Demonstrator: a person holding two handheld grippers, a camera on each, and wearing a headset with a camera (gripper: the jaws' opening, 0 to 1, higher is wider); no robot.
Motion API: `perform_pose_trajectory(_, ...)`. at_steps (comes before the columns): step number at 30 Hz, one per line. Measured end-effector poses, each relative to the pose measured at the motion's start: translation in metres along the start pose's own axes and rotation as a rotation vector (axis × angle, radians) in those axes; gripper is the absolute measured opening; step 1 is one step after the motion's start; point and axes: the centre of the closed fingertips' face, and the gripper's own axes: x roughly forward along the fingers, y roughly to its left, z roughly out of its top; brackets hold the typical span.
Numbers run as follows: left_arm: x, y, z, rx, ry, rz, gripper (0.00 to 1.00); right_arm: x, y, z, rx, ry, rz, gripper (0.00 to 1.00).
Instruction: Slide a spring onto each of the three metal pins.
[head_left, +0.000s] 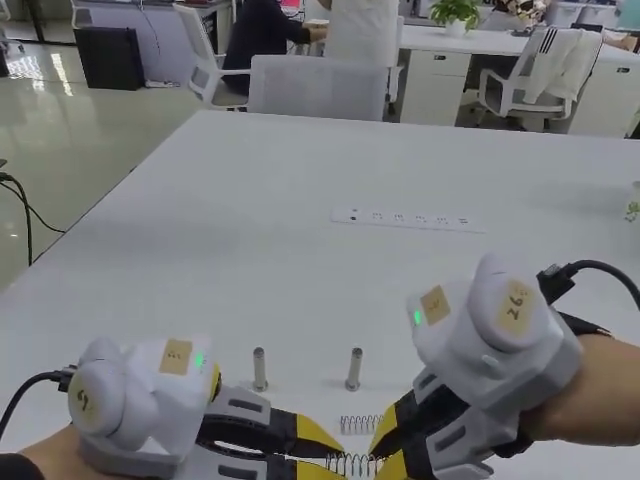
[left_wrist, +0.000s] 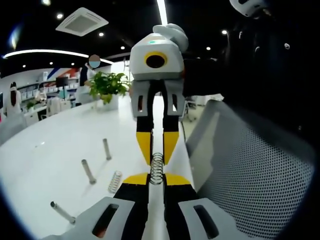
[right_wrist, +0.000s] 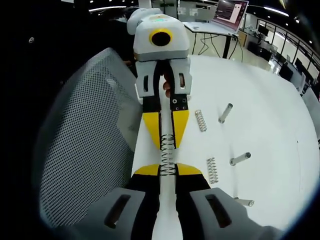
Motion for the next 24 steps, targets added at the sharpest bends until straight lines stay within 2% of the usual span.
perform_pose_trajectory(12,-0.002,-0.002,0.003,-0.009,-0.02,-0.014,0.02,0.0,0.001,0.003,0.018,-0.023,0.005,0.09)
perform_pose_trajectory(24,-0.005,0.0,0.012,-0.008,-0.05,0.003,0.02,0.005,0.002,-0.005,0.048,-0.015,0.012,0.12)
